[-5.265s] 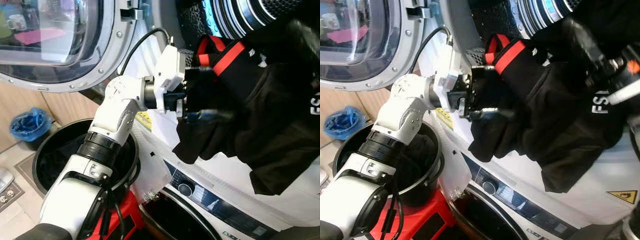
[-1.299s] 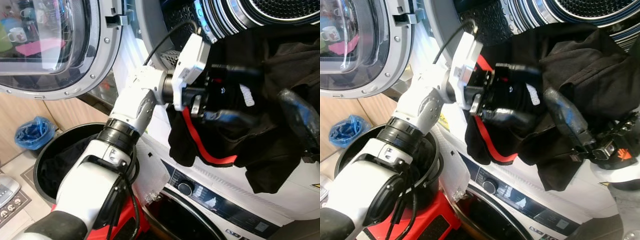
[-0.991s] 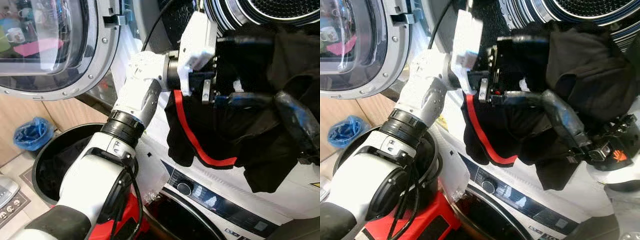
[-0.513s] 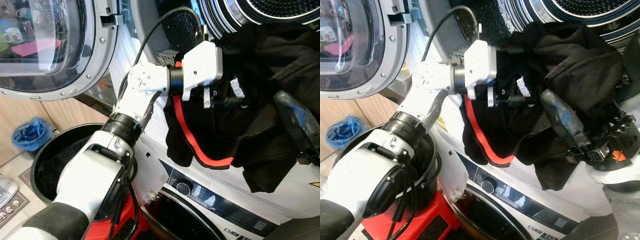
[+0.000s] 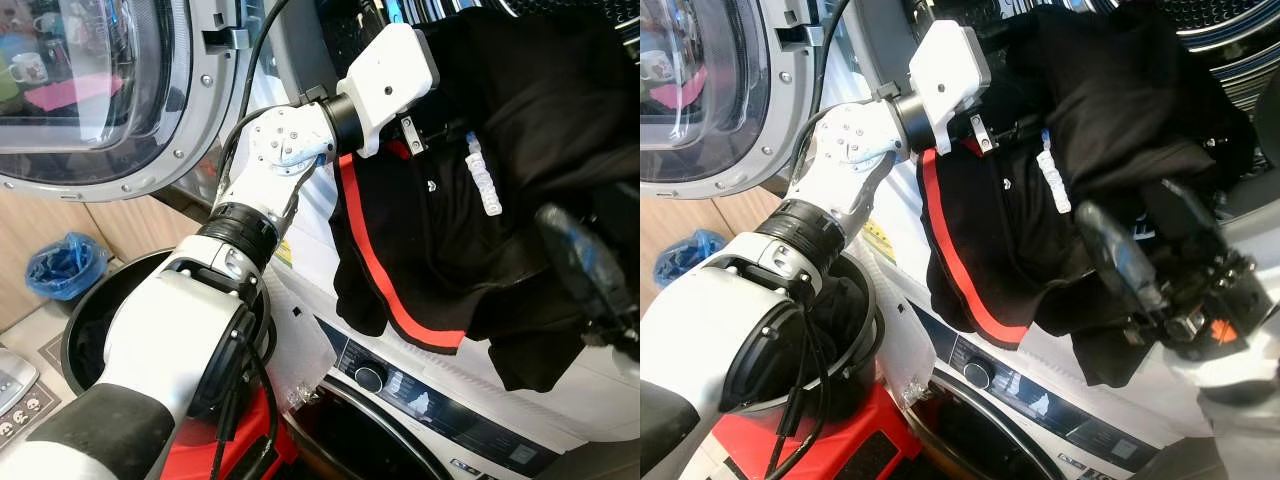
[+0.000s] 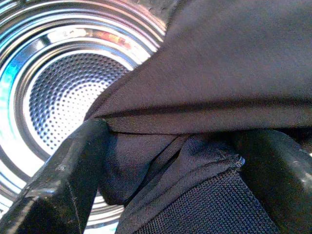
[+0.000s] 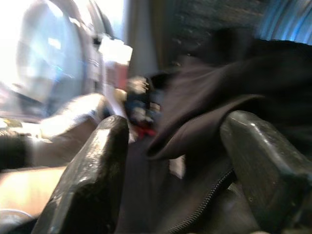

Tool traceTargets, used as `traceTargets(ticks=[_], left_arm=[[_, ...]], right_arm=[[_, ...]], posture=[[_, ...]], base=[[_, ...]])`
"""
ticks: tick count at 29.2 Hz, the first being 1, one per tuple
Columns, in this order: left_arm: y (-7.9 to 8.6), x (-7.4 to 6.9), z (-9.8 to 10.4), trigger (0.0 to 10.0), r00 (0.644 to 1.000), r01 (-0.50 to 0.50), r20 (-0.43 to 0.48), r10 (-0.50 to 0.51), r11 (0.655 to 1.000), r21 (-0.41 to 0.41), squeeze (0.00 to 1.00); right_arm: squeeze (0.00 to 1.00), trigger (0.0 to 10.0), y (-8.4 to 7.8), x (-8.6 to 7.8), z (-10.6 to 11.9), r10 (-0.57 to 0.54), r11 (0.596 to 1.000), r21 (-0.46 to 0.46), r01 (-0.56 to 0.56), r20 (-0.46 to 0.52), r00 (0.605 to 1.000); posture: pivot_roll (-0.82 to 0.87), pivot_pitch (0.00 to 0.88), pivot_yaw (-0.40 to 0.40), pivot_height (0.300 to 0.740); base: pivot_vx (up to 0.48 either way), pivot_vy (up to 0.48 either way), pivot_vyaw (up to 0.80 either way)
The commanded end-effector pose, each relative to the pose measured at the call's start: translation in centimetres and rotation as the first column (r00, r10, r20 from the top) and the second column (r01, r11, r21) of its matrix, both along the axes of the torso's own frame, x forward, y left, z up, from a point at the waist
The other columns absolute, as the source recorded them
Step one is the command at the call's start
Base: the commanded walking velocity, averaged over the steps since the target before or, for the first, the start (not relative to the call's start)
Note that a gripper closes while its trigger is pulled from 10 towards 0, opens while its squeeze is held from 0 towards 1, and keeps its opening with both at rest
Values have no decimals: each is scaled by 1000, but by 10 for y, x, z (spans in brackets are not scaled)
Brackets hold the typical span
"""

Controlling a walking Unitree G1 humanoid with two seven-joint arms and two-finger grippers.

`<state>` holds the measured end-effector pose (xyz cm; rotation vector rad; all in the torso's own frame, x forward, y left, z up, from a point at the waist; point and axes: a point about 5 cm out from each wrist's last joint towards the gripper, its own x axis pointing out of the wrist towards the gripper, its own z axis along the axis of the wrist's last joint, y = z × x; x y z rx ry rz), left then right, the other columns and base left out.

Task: Clothes washing

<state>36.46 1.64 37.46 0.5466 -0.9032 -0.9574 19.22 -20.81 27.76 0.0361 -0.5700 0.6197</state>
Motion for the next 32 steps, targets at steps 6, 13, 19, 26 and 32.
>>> traceTargets(ticks=[6, 13, 19, 26, 32], left_arm=[[3, 2, 10, 10000, 1000, -28, 2, 28, 999, -24, 0], [1, 3, 3, 10000, 1000, -24, -10, 24, 1000, 7, 0], [-1, 3, -5, 10000, 1000, -13, -26, 13, 999, 36, 0], [-2, 3, -6, 10000, 999, -4, -37, 6, 999, 36, 0], [-4, 3, -7, 10000, 999, 6, -37, -5, 999, 36, 0]], right_arm=[[0, 10000, -35, 3, -6, -221, 971, 90, 223, -36, 975], [0, 10000, -39, -14, 5, -130, 961, 256, 108, 73, 989], [0, 10000, -26, -41, 8, 56, 977, 194, -86, 153, 987], [0, 10000, -3, -50, -30, 197, 972, -105, -210, -121, 973], [0, 10000, 8, -33, -75, 150, 944, -225, -241, -359, 921]], posture=[[-51, 145, -12, 740], [-48, 141, -12, 740], [-56, 140, -14, 740], [-67, 139, -15, 740], [-59, 120, -19, 740]], base=[[0, 0, 0], [0, 0, 0], [0, 0, 0], [0, 0, 0], [0, 0, 0]])
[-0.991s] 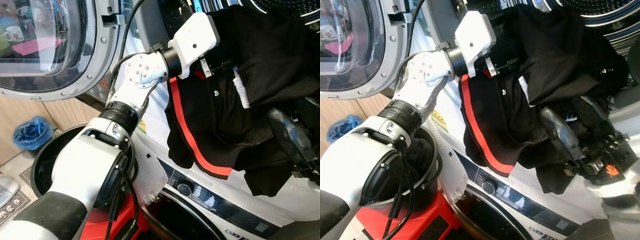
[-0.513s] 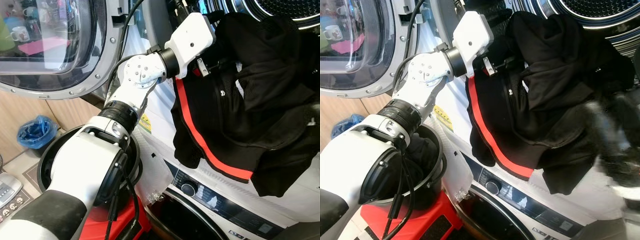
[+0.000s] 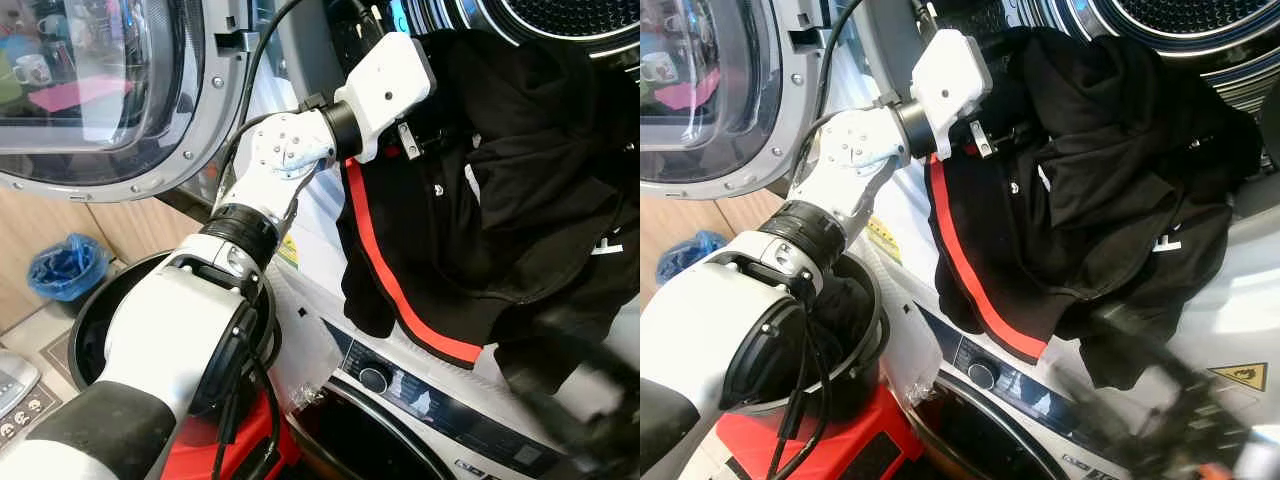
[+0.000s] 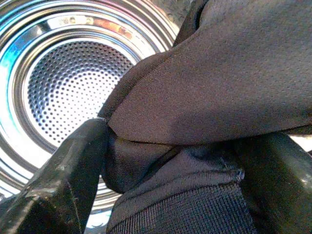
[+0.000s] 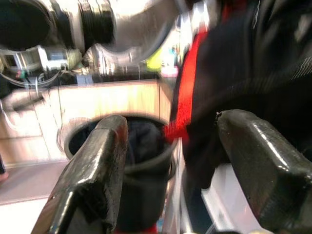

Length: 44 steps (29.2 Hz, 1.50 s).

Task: Clothes washing

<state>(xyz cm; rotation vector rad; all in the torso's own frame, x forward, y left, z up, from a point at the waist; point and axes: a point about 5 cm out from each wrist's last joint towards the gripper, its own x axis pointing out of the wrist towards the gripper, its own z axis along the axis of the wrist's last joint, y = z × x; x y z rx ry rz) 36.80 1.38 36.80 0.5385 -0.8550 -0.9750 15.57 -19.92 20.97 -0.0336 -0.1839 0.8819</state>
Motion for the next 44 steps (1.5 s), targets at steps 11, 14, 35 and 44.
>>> traceTargets(ticks=[11, 14, 35, 44], left_arm=[[-1, -1, 1, 10000, 1000, 16, 7, -16, 1000, 25, 0], [-1, -1, 0, 10000, 1000, 16, 7, -16, 1000, 27, 0], [0, -5, 11, 10000, 998, 60, 13, -59, 998, -20, 0], [1, -19, 44, 10000, 969, 248, 37, -245, 961, -123, 0]], right_arm=[[0, 10000, 38, 33, -38, 17, 999, 32, -15, -73, 997], [0, 10000, 46, 36, -43, 48, 998, 50, -44, -84, 995], [0, 10000, 111, 74, -46, 95, 981, 175, -85, -48, 994], [0, 10000, 121, 88, -49, 60, 986, 159, -51, -51, 997]], posture=[[-45, 120, -17, 740], [-45, 120, -17, 740], [-29, 117, -22, 740], [-15, 127, -29, 740]], base=[[0, 0, 0], [0, 0, 0], [0, 0, 0], [0, 0, 0]])
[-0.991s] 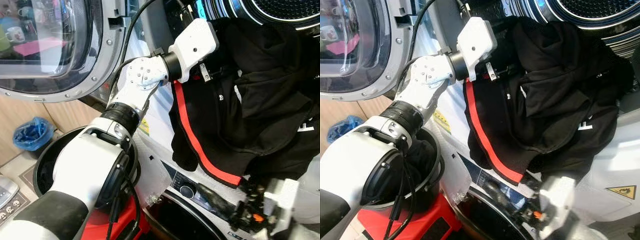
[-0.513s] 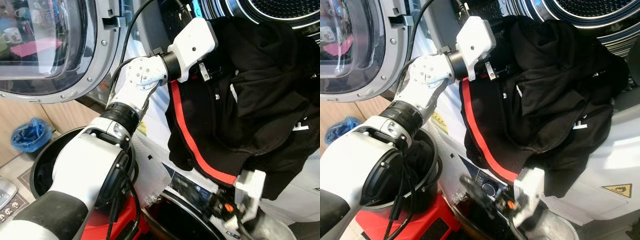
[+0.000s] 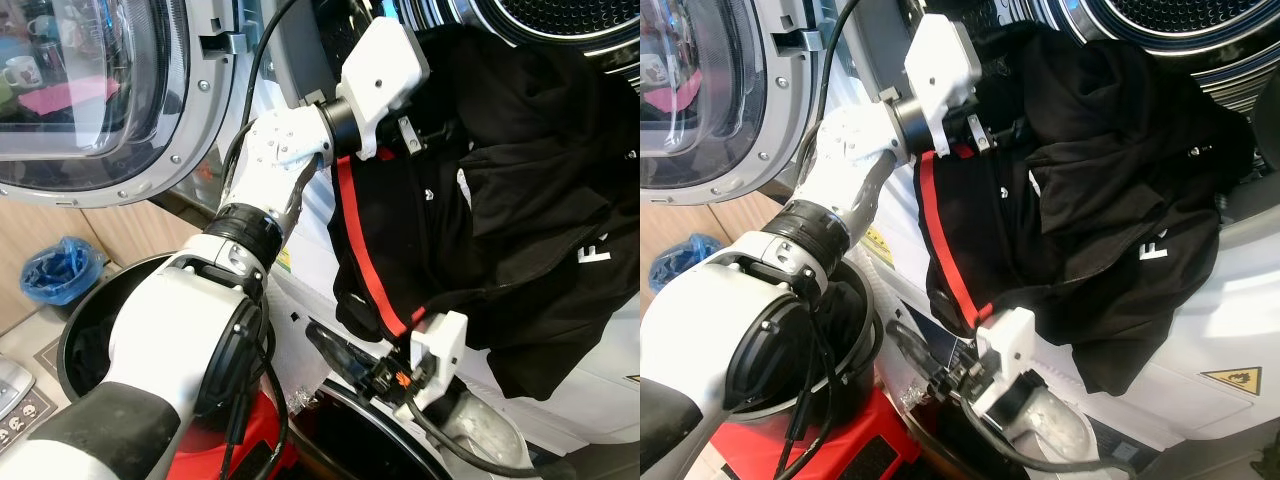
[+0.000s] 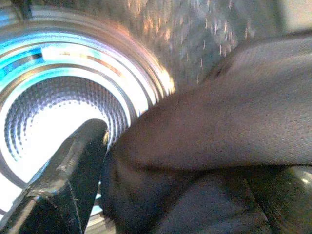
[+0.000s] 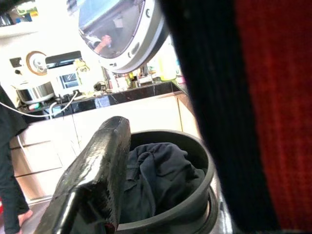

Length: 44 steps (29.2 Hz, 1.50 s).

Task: Clothes washing

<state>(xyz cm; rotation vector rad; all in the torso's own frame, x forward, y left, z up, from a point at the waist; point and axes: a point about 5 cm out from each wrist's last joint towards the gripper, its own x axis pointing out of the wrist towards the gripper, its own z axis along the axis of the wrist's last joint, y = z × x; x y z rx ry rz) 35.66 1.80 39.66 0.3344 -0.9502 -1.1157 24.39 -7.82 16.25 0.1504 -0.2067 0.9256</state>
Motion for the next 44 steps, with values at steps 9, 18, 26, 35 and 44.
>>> traceTargets(ticks=[9, 18, 26, 35, 44], left_arm=[[1, -15, 27, 10000, 990, 117, 77, -115, 993, -23, 0], [10, -15, 30, 10000, 990, 121, 73, -117, 992, -48, 0], [18, -9, 26, 10000, 996, 73, 47, -71, 996, -43, 0], [27, -1, 17, 10000, 1000, 17, -2, -18, 998, -57, 0], [27, 0, 15, 10000, 1000, 9, -13, -10, 998, -60, 0]], right_arm=[[0, 10000, 2, 34, -3, -139, 985, -100, 140, 22, 990], [0, 10000, -13, 65, 22, -282, 948, -118, 297, 125, 951], [0, 10000, -50, 78, 56, -393, 899, -96, 427, 252, 884], [0, 10000, -70, 68, 98, -395, 892, -44, 450, 409, 822], [0, 10000, -74, 33, 118, -221, 970, 14, 244, 476, 851]], posture=[[2, 125, -29, 740], [11, 127, -35, 740], [17, 119, -43, 740], [10, 136, -48, 740], [3, 143, -50, 740]], base=[[0, 0, 0], [0, 0, 0], [0, 0, 0], [0, 0, 0], [0, 0, 0]])
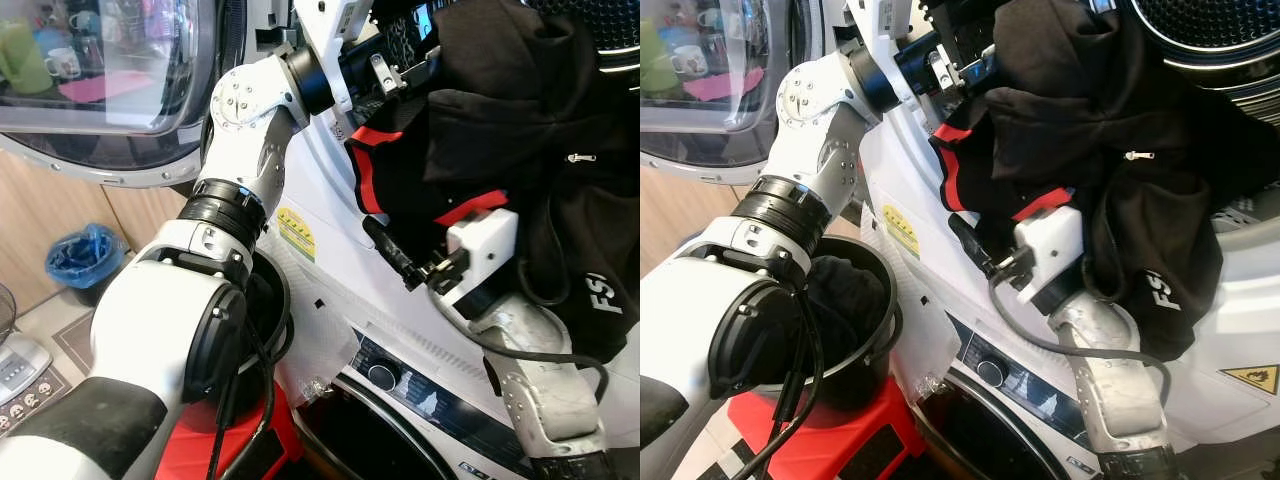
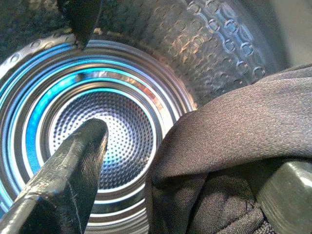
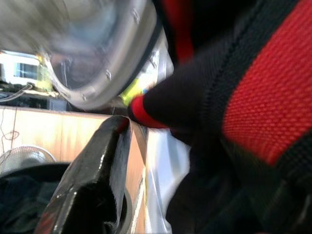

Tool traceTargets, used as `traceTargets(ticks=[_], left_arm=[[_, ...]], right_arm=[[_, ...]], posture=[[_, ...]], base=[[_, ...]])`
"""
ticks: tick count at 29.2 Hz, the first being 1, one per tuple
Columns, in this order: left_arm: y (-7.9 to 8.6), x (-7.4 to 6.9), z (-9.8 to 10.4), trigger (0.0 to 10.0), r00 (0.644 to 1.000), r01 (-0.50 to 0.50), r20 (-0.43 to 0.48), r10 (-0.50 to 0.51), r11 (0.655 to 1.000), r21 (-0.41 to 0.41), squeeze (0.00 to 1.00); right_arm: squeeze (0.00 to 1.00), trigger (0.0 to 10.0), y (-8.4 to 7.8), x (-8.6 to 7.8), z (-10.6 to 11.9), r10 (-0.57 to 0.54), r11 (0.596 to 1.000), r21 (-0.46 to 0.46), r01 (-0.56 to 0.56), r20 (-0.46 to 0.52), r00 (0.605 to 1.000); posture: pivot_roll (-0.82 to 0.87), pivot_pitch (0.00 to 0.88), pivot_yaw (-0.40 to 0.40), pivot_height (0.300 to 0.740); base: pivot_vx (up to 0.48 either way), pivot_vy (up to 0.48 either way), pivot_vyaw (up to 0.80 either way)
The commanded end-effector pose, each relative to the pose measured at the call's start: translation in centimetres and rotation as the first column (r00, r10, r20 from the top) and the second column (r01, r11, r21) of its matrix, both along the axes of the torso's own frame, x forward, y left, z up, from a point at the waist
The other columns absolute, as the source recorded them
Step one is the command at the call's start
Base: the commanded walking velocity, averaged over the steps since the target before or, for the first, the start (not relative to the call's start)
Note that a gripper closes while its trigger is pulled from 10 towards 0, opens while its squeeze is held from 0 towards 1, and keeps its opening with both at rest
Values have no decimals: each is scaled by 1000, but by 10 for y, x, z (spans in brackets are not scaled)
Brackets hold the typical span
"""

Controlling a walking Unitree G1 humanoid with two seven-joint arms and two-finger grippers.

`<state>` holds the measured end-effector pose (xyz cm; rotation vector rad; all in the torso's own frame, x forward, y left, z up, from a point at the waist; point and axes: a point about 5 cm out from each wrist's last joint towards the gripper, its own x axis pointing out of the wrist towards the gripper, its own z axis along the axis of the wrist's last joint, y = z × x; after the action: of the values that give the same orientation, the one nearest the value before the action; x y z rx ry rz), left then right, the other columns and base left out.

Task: Clothes washing

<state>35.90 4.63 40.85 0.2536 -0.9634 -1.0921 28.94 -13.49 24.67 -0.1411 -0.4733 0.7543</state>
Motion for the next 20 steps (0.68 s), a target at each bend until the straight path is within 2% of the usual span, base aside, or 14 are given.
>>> traceTargets(ticks=[1, 3, 5, 7, 9, 10, 11, 13, 15, 17, 20], left_arm=[[-1, -2, 3, 10000, 1000, -4, 16, 4, 1000, 9, 0], [-1, -2, 3, 10000, 1000, -4, 15, 4, 1000, 8, 0], [-2, -2, 2, 10000, 1000, -5, 14, 5, 1000, 9, 0], [-2, -2, 2, 10000, 1000, -5, 13, 5, 1000, 9, 0], [-3, -2, -1, 10000, 1000, -1, 8, 1, 1000, 28, 0], [-3, -2, -1, 10000, 1000, -1, 8, 1, 1000, 28, 0], [-6, -2, -4, 10000, 1000, 10, -2, -10, 999, 53, 0], [-7, -2, -6, 10000, 1000, 15, -6, -15, 998, 67, 0], [-11, -2, -14, 10000, 999, 40, -19, -38, 990, 132, 0], [-20, -6, -29, 10000, 993, 118, -37, -113, 973, 198, 0], [-23, -9, -34, 10000, 987, 157, -50, -150, 964, 214, 0]], right_arm=[[0, 10000, -22, -17, 37, 1, 999, 32, -7, 181, 983], [0, 10000, -26, -15, 41, -16, 1000, 24, 11, 190, 982], [0, 10000, -35, -8, 58, -44, 999, -5, 46, 239, 970], [0, 10000, -36, -7, 63, -44, 999, -9, 48, 254, 966], [0, 10000, -37, 2, 87, -63, 998, 17, 61, 311, 948], [0, 10000, -37, 2, 87, -63, 998, 17, 61, 311, 948], [0, 10000, -35, 5, 98, -65, 998, 41, 55, 336, 940], [0, 10000, -34, 6, 102, -63, 998, 47, 50, 346, 936], [0, 10000, -28, 7, 110, -43, 998, 65, 20, 371, 928], [0, 10000, -20, 14, 123, -36, 998, 64, 11, 400, 916], [0, 10000, -18, 19, 130, -51, 997, 66, 26, 413, 909]], posture=[[2, 142, -52, 740], [1, 142, -51, 740], [1, 142, -51, 740], [1, 142, -51, 740], [2, 148, -51, 740], [2, 148, -51, 740], [5, 149, -51, 740], [5, 149, -51, 740], [8, 150, -49, 740], [7, 150, -44, 740], [8, 148, -45, 740]], base=[[0, 0, 0], [0, 0, 0], [0, 0, 0], [0, 0, 0], [0, 0, 0], [0, 0, 0], [0, 0, 0], [0, 0, 0], [0, 0, 0], [0, 0, 0], [0, 0, 0]])
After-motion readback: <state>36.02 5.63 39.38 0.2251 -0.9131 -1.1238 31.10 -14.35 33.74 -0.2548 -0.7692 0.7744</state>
